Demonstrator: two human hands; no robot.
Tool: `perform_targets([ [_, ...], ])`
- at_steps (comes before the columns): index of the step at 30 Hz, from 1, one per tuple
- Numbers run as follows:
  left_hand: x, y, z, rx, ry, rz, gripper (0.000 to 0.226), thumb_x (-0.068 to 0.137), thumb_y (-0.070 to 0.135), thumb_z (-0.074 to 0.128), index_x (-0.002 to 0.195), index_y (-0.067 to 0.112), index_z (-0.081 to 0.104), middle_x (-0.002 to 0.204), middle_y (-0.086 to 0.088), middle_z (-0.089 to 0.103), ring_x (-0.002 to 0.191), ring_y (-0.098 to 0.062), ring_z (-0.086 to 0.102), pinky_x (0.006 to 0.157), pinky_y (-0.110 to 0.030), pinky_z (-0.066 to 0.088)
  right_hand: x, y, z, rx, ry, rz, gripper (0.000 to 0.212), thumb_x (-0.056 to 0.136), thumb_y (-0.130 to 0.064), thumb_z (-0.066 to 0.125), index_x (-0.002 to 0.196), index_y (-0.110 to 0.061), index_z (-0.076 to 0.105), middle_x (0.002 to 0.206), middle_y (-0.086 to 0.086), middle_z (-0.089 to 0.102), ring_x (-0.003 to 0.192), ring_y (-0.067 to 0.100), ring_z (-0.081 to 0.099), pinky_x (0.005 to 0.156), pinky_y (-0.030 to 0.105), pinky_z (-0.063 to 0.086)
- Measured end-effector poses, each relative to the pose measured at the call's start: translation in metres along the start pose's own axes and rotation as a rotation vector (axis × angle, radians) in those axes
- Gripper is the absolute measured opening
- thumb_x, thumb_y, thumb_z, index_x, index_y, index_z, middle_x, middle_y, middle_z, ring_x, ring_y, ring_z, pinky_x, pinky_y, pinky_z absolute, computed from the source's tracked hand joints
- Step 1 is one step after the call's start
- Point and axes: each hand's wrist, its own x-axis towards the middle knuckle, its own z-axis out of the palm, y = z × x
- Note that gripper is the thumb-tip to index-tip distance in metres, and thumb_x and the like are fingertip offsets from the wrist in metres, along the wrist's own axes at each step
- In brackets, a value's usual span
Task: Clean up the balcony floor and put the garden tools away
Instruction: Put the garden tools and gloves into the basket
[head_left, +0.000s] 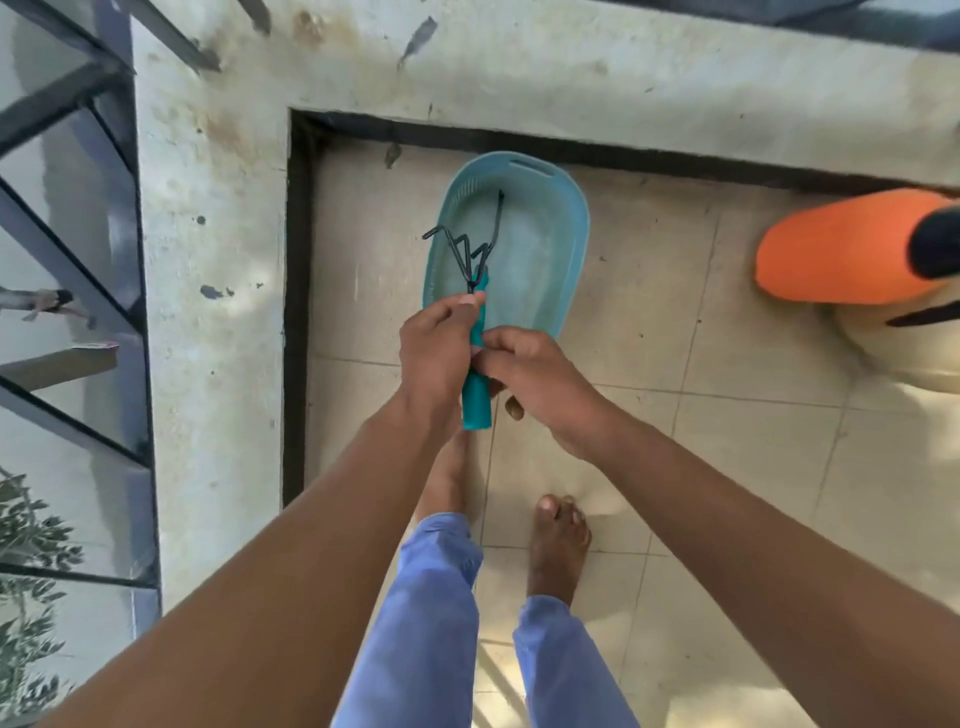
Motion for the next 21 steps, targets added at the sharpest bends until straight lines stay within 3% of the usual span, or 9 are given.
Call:
perform_targets([
  [2,0.007,-0.001,0.003,0.032,0.004,0.014,0.020,0.102,0.019,0.059,0.109,0.020,0.078,0.105,-0.006,0.072,0.062,-0.009,0.067,0.052,-0.025,0.055,0.005,0.000,-0.004,0.032,0.000,0.008,0.006,0.099,-0.022,0.065,0.098,-0.017,0.069,0.067,-0.011,0.067,0.062,0.007,0.055,0.049,0.019,0.037],
  [6,0.023,-0.005,0.002,0.283,-0.005,0.107,0.022,0.102,0.020,0.052,0.100,0.026,0.073,0.091,0.005,0.070,0.079,-0.010,0.061,0.078,-0.032,0.053,0.035,0.008,-0.009,-0.056,0.122,0.028,0.016,0.095,-0.025,0.072,0.104,-0.012,0.068,0.078,-0.002,0.070,0.052,0.003,0.054,0.045,0.022,0.038],
  [10,0.025,-0.019,-0.009,0.587,-0.056,0.234,0.033,0.106,0.030,0.048,0.132,0.021,0.066,0.122,0.006,0.068,0.106,-0.009,0.062,0.079,-0.017,0.042,0.087,0.011,-0.017,-0.256,0.277,0.035,0.024,0.093,-0.027,0.072,0.096,-0.003,0.067,0.088,0.012,0.072,0.068,0.025,0.071,0.054,0.039,0.060],
  [12,0.023,-0.029,-0.015,0.676,-0.084,0.270,0.038,0.105,0.032,0.048,0.140,0.022,0.061,0.134,0.005,0.065,0.120,-0.011,0.059,0.092,-0.021,0.041,0.112,0.007,-0.020,-0.315,0.346,0.063,0.029,0.093,-0.032,0.072,0.103,-0.006,0.065,0.095,0.012,0.071,0.072,0.028,0.073,0.047,0.033,0.057],
  [14,0.020,-0.038,-0.021,0.753,-0.092,0.296,0.040,0.105,0.032,0.050,0.142,0.022,0.059,0.140,0.005,0.063,0.120,-0.008,0.057,0.094,-0.021,0.037,0.129,0.002,-0.020,-0.363,0.403,0.085,0.033,0.095,-0.036,0.069,0.111,-0.008,0.061,0.100,0.009,0.067,0.073,0.027,0.072,0.042,0.025,0.051],
  [16,0.018,-0.043,-0.027,0.795,-0.091,0.304,0.040,0.105,0.031,0.051,0.143,0.022,0.058,0.141,0.006,0.061,0.117,-0.005,0.055,0.093,-0.019,0.035,0.138,0.002,-0.019,-0.409,0.412,0.087,0.031,0.097,-0.033,0.066,0.116,-0.010,0.057,0.109,0.009,0.066,0.083,0.027,0.071,0.061,0.033,0.061],
  [18,0.018,-0.049,-0.033,0.822,-0.099,0.300,0.041,0.103,0.031,0.054,0.143,0.024,0.058,0.141,0.008,0.061,0.117,-0.006,0.056,0.095,-0.022,0.038,0.136,0.007,-0.020,-0.510,0.389,0.075,0.028,0.098,-0.024,0.064,0.121,-0.010,0.055,0.114,0.007,0.063,0.093,0.024,0.065,0.079,0.036,0.057],
  [21,0.012,-0.050,-0.035,0.782,-0.097,0.241,0.041,0.101,0.031,0.056,0.142,0.025,0.058,0.137,0.005,0.064,0.121,-0.013,0.061,0.105,-0.035,0.048,0.116,0.015,-0.023,-0.601,0.378,0.047,0.029,0.097,-0.013,0.059,0.125,-0.008,0.055,0.109,0.004,0.054,0.096,0.021,0.053,0.078,0.028,0.043],
])
